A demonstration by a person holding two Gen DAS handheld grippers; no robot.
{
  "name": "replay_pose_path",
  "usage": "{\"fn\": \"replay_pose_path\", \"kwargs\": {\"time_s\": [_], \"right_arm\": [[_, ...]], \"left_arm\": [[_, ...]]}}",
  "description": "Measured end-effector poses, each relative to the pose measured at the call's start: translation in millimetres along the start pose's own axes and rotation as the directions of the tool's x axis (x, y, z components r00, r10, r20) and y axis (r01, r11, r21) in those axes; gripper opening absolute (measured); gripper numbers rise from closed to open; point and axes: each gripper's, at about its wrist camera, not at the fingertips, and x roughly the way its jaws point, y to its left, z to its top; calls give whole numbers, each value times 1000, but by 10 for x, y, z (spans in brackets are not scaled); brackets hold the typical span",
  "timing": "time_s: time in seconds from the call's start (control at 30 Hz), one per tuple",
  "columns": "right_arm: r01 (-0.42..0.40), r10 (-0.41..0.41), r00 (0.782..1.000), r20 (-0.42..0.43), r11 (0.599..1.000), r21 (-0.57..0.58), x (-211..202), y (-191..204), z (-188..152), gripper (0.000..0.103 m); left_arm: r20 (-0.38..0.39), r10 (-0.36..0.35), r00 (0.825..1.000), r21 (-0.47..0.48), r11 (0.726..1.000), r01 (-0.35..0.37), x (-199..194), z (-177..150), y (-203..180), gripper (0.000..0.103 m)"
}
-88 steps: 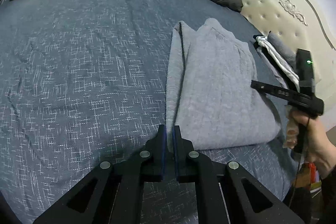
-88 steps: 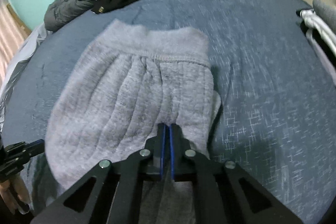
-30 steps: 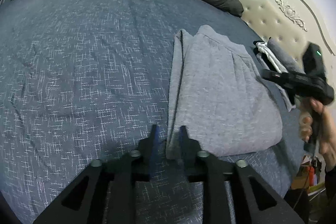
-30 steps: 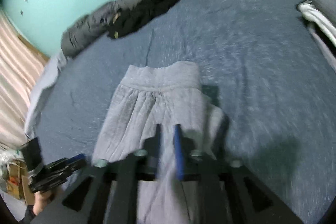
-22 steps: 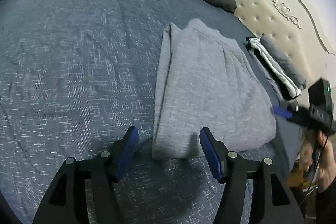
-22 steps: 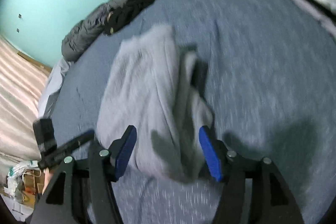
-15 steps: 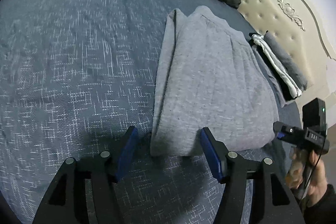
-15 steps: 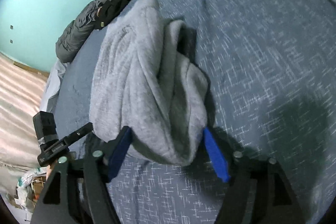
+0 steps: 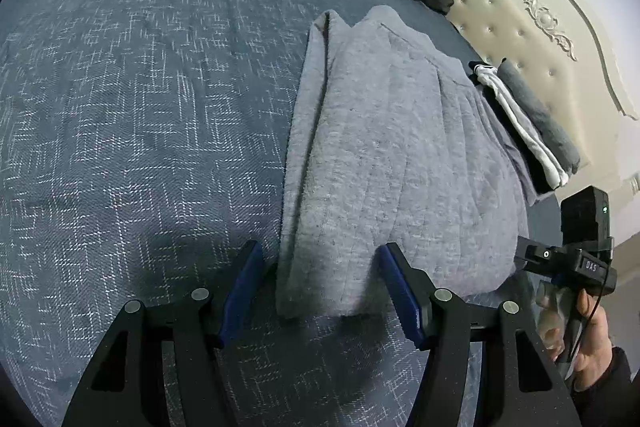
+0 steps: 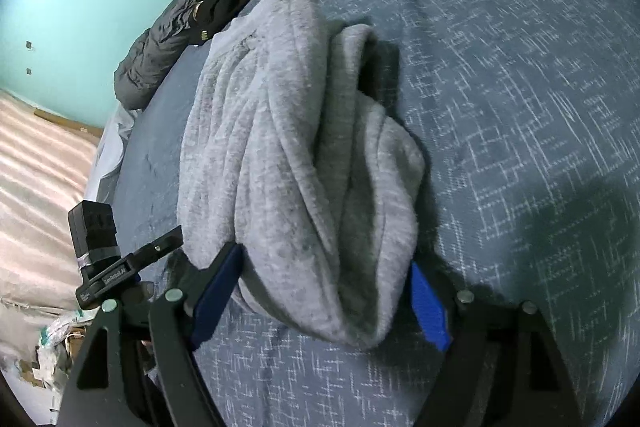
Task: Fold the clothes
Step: 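Lift the folded grey garment off the bed with both grippers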
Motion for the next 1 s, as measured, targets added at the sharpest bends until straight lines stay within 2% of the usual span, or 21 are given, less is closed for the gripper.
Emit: {"fn": "replay_pose_path", "kwargs": {"time_s": [0.27,0.33,0.43,0.6,0.67,0.7,0.8,0.93,1.0], "right_arm": [[21,-20,1000,6,999,-38,116,-19,19,81],[33,-33,999,10,998,-54,102,13,2,81],[36,-36,999,14,998,-56,112,71,6,81],[51,-48,998,30,994,-92,135,191,-8,80],[62,-58,998,40,990,-127,111,233,-25,69],[67,-62,997,41,987,-145,104,247,-34,68],[71,-67,997,31,989,-131,141,185,-17,67],[61,-60,998,17,995,-78,259,109,5,73],[72,-69,997,31,993,-89,284,131,4,71]], "left_arm": [[-8,27,1000,41,999,-26,136,53,-44,65],[-3,3,1000,6,1000,-3,171,91,7,65],[-5,-2,1000,3,1000,2,198,128,11,66],[-20,-83,996,-77,994,82,216,176,115,68],[-40,-84,996,-59,995,81,224,171,78,68],[-50,-83,995,-49,996,80,229,168,59,68],[-55,-45,997,2,999,45,278,195,4,69],[-45,-51,998,3,999,51,311,237,-5,70],[-39,-49,998,7,999,49,313,225,-3,69]]}}
